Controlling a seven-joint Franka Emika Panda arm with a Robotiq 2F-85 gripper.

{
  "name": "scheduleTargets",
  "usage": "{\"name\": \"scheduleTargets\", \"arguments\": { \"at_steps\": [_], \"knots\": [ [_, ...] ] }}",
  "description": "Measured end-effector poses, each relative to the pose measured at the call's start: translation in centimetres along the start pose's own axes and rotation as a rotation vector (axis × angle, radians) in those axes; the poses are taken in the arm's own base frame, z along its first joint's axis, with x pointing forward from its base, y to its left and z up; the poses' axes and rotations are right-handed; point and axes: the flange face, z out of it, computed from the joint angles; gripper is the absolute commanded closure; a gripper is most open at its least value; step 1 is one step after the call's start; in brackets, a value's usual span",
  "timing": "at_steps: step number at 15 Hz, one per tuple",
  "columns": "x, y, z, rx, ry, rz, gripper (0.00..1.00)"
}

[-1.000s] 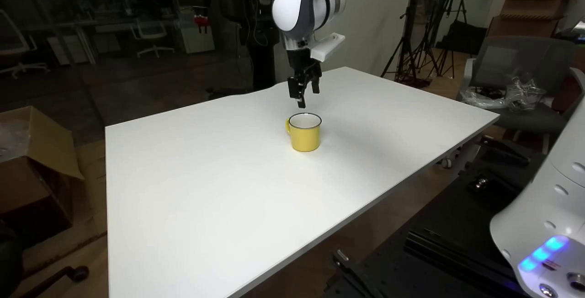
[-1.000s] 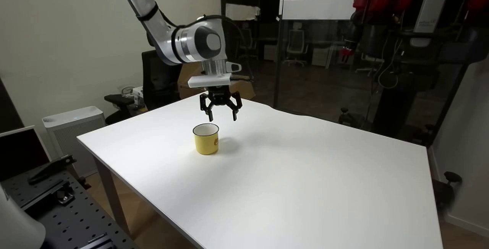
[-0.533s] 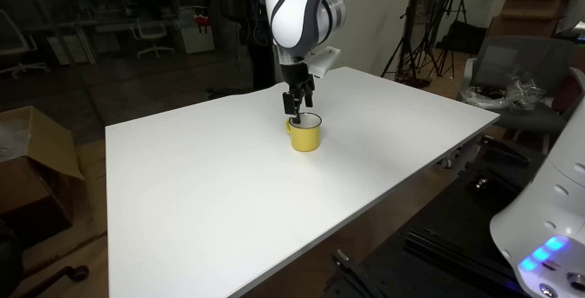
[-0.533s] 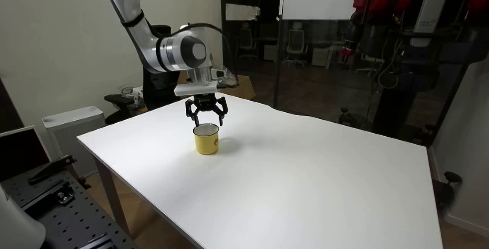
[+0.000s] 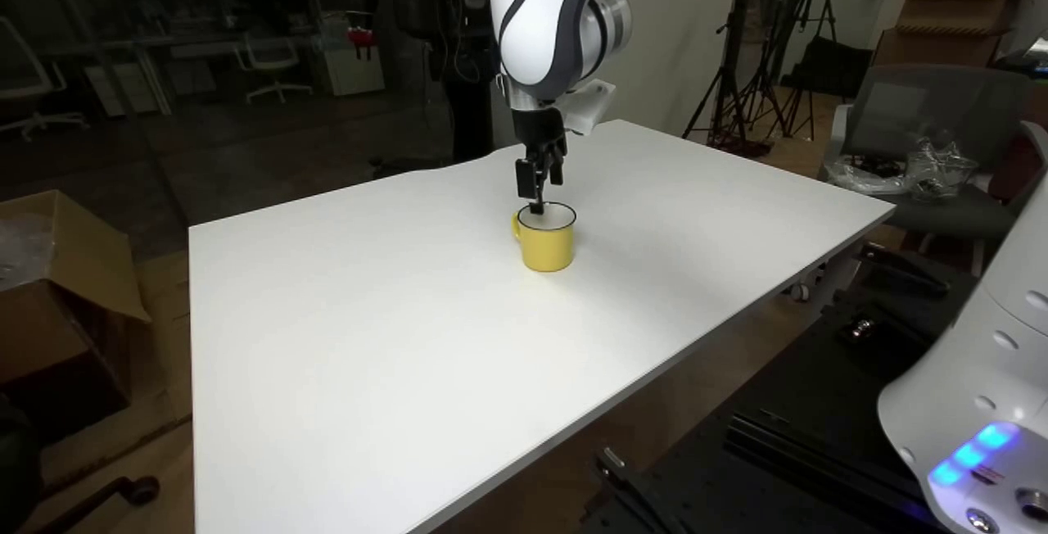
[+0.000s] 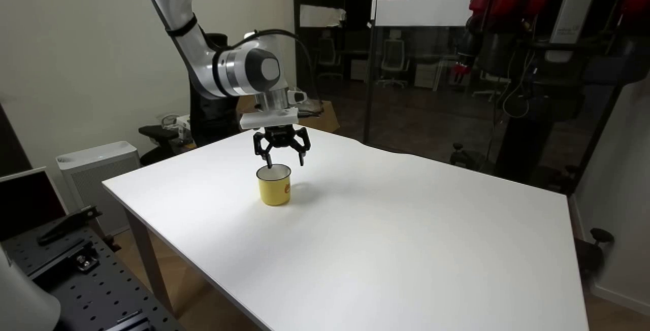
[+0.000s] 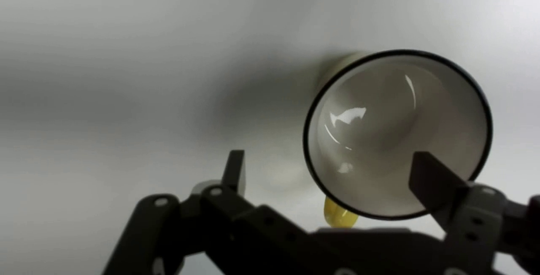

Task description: Move the cup on the table forward

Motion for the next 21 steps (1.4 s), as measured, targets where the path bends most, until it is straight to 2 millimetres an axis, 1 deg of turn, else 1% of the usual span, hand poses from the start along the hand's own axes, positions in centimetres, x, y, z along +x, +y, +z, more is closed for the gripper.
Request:
{"name": "scheduleTargets", "arguments": {
  "at_steps": [6,9,12,16,17,18,21],
  "knots": [
    [-2.2,2.2,1.0,0.014,-0.001,0.004,0.0],
    [-2.7,2.8,1.4,0.024,-0.005,-0.001,0.0],
    [-2.7,2.8,1.9,0.03,-0.011,-0.009,0.0],
    [-1.7,2.8,2.5,0.031,-0.008,-0.028,0.0],
    [-1.4,2.9,2.6,0.032,-0.008,-0.031,0.25],
    [-1.1,3.0,2.8,0.032,-0.01,-0.034,0.25],
    [-0.2,3.4,3.2,0.031,-0.012,-0.046,0.47]
  ]
}}
